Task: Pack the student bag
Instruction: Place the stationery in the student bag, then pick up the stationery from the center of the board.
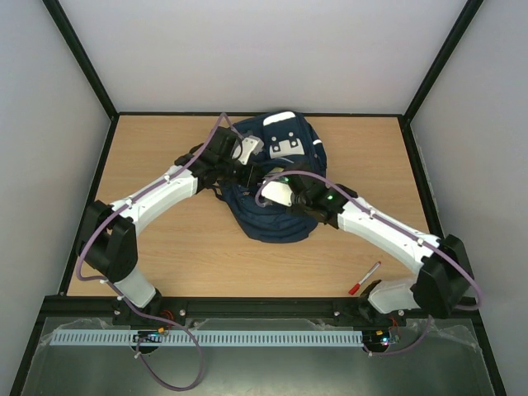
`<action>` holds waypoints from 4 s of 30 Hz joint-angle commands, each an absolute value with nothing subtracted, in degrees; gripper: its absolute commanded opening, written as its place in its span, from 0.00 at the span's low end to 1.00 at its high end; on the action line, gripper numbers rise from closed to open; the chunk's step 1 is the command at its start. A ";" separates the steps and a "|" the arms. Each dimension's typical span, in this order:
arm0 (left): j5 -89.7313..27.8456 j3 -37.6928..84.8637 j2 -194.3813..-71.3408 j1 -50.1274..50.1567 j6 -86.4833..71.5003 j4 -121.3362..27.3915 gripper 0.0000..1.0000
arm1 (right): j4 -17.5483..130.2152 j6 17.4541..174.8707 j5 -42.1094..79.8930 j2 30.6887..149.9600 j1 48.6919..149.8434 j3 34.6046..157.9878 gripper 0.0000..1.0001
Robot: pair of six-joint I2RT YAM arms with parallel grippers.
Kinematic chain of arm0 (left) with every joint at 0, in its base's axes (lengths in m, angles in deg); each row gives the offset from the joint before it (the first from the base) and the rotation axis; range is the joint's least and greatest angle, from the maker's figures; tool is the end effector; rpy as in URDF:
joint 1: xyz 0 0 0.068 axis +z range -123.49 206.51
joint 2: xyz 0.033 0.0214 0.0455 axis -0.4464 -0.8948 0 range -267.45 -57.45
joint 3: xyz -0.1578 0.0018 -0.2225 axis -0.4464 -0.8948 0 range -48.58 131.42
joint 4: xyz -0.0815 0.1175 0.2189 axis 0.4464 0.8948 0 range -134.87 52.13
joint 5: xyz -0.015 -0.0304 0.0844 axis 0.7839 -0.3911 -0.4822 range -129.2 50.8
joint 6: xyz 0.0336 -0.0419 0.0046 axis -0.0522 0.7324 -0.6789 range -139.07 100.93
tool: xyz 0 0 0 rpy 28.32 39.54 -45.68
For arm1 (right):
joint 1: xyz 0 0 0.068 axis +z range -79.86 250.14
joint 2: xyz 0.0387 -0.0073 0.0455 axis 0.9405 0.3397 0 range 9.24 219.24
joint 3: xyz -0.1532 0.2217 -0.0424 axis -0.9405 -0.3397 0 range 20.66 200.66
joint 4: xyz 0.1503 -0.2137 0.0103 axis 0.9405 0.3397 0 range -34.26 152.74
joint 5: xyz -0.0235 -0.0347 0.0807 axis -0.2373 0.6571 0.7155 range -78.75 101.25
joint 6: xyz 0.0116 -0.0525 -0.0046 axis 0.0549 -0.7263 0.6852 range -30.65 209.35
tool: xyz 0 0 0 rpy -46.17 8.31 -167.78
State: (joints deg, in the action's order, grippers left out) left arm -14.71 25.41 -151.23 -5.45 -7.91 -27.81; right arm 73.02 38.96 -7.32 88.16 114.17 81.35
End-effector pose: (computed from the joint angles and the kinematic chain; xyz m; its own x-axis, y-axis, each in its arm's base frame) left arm 0.3089 -0.2103 0.2867 -0.6467 0.1960 -0.7371 0.6504 0.6465 -0.3988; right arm 0.2296 0.2063 0.2903 0.0976 -0.9212 -0.3766 -0.6229 0.2385 -0.7450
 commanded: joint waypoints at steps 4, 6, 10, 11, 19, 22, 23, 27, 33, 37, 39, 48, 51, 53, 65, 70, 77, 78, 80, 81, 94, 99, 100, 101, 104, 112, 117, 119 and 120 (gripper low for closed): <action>-12.92 28.36 -150.45 -5.26 -6.50 -30.45 0.06 | 91.31 47.13 4.85 81.54 111.20 77.82 0.34; -13.03 28.40 -150.43 -5.26 -6.50 -30.45 0.06 | 93.88 48.69 8.28 80.02 109.37 76.57 0.36; -12.94 28.44 -150.54 -5.24 -6.34 -30.37 0.06 | 100.69 49.25 12.75 78.87 105.64 74.13 0.37; -12.92 28.49 -150.53 -5.34 -6.34 -30.32 0.06 | 102.01 48.81 13.02 78.30 104.78 73.18 0.38; -13.04 28.52 -150.44 -5.49 -6.33 -30.22 0.06 | 109.54 38.96 6.51 74.24 93.52 64.12 0.43; -13.06 28.58 -150.44 -5.59 -6.33 -30.19 0.06 | 113.94 34.29 6.24 73.13 90.42 64.33 0.47; -13.08 28.54 -150.37 -5.58 -6.40 -30.12 0.06 | 115.63 32.61 6.31 72.57 89.98 64.23 0.48; -13.10 28.63 -150.19 -5.64 -6.48 -30.01 0.06 | 118.04 28.14 4.47 69.24 89.74 60.70 0.52; -13.10 28.71 -150.18 -5.59 -6.46 -29.92 0.06 | 117.26 27.30 0.14 68.11 89.74 54.03 0.54; -13.04 28.70 -150.18 -5.61 -6.40 -29.93 0.06 | 115.47 27.96 -1.48 67.80 89.74 51.20 0.56; -13.01 28.69 -150.26 -5.57 -6.35 -29.93 0.06 | 114.40 27.62 -1.28 66.81 89.85 49.79 0.56; -12.74 28.71 -150.75 -5.57 -6.24 -29.95 0.06 | 110.50 28.53 -1.27 64.35 89.92 45.20 0.54; -12.82 28.68 -150.86 -5.58 -6.15 -29.93 0.06 | 109.41 28.59 -1.49 64.01 90.01 43.87 0.53; -12.78 28.71 -150.88 -5.63 -6.15 -29.92 0.06 | 108.82 28.70 -1.16 63.85 90.05 43.24 0.53; -12.78 28.75 -151.06 -5.57 -6.06 -29.87 0.06 | 115.14 29.89 0.24 61.09 90.04 52.01 0.52; -12.72 28.73 -151.00 -5.61 -6.12 -29.84 0.06 | 119.11 27.16 -5.07 58.15 90.02 51.15 0.52; -12.55 28.69 -150.71 -5.64 -5.93 -29.95 0.06 | 119.91 23.09 -10.87 52.58 90.05 45.66 0.55; -12.53 28.73 -150.63 -5.57 -5.89 -29.93 0.06 | 119.64 23.08 -10.49 52.74 90.01 45.57 0.56; -12.51 28.75 -150.60 -5.59 -5.89 -29.93 0.06 | 118.90 23.88 -9.17 53.74 90.01 45.07 0.56; -12.49 28.71 -150.62 -5.61 -5.90 -29.97 0.06 | 118.40 24.45 -8.54 54.58 90.04 44.63 0.56; -12.49 28.69 -151.03 -5.59 -5.89 -30.00 0.06 | 112.06 23.22 -7.39 59.85 90.01 38.31 0.56; -12.58 28.64 -151.21 -5.62 -5.91 -29.93 0.06 | 110.00 24.78 -6.03 61.80 90.06 38.91 0.56; -12.53 28.66 -151.28 -5.65 -5.93 -29.93 0.06 | 110.11 25.14 -5.64 61.94 90.03 39.50 0.56; -12.55 28.75 -151.36 -5.66 -5.89 -29.93 0.06 | 110.20 25.51 -5.60 61.97 90.01 40.12 0.56; -12.58 28.63 -151.49 -5.63 -5.91 -29.93 0.06 | 110.76 26.26 -8.30 62.15 90.01 41.04 0.55; -12.21 28.71 -151.54 -5.68 -5.42 -30.01 0.06 | 113.61 26.74 -18.09 61.30 89.54 43.00 0.57; -11.62 28.68 -151.39 -5.68 -5.05 -30.20 0.06 | 113.42 31.67 -20.44 67.31 88.81 48.18 0.58; -11.55 28.65 -151.32 -5.70 -5.07 -30.27 0.06 | 113.48 32.73 -21.02 69.39 88.37 49.21 0.58; -11.59 28.57 -151.24 -5.82 -5.10 -30.34 0.06 | 113.72 32.71 -21.31 69.82 88.15 49.50 0.58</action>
State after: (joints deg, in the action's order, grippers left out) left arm -13.88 25.72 -151.98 -5.60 -6.80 -27.42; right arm 105.63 30.34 -16.82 67.28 88.99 47.29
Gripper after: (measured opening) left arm 0.066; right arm 0.580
